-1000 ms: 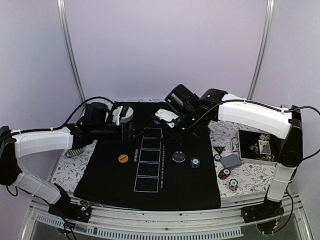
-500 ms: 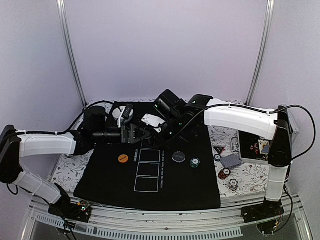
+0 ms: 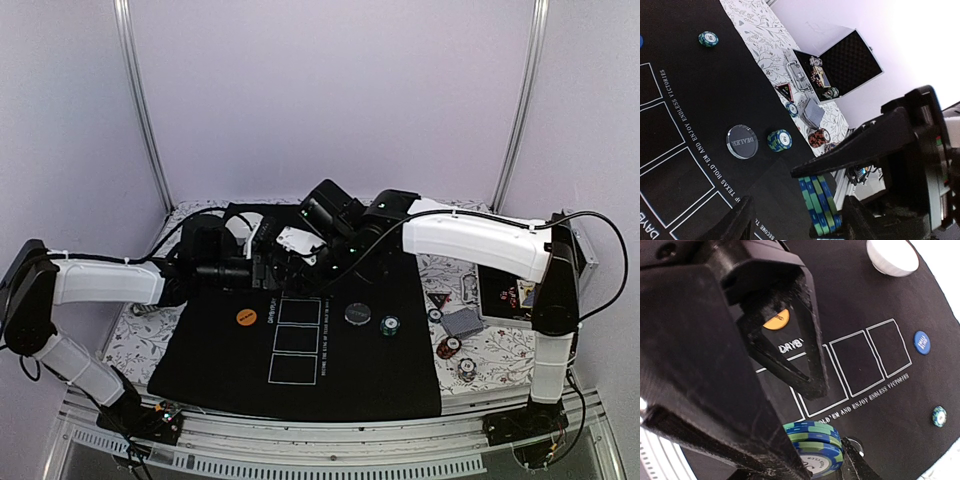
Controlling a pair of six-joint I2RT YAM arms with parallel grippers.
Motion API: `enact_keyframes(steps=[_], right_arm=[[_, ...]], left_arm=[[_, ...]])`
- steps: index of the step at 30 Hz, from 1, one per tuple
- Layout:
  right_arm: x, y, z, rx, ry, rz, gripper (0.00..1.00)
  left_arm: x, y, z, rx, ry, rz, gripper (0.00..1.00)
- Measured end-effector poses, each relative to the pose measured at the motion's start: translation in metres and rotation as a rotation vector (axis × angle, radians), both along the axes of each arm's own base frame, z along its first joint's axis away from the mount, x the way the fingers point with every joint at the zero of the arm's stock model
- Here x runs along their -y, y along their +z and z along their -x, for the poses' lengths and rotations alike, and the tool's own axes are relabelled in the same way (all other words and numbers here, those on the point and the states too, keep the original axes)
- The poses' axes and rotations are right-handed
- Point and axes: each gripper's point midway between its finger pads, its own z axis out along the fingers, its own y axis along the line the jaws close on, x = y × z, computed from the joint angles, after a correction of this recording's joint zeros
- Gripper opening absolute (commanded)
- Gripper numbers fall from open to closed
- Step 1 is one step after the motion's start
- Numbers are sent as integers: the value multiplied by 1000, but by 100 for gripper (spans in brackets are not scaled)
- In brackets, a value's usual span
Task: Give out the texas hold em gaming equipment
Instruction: Pass from the right arm to the left
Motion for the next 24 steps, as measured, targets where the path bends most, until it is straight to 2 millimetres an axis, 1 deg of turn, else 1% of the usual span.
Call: enact_keyframes(steps=[3,8,12,16,22,23,24], right_arm=[[1,-4,-6,21,-21,30,3],[1,-14,-6,34,-29,69,2],[1,-16,-7,44,-33,79,2],[2,-16,-8,54,-37,85,2],[3,-16,-12,81,-58,96,3],[3,-16,-12,82,-58,96,4],[3,-16,-12,84,-60,97,12]], left_arm=[[0,-5,-3,-10,10,-17,57],[0,-14,-4,-26,9,-40,40],[4,-12,-2,-22,-14,-31,24],[6,-8,0,-23,-33,-14,0],[6,-9,-1,-41,-23,-11,0],[6,-9,-1,-41,-23,-11,0],[6,-9,-1,-42,-22,-12,0]])
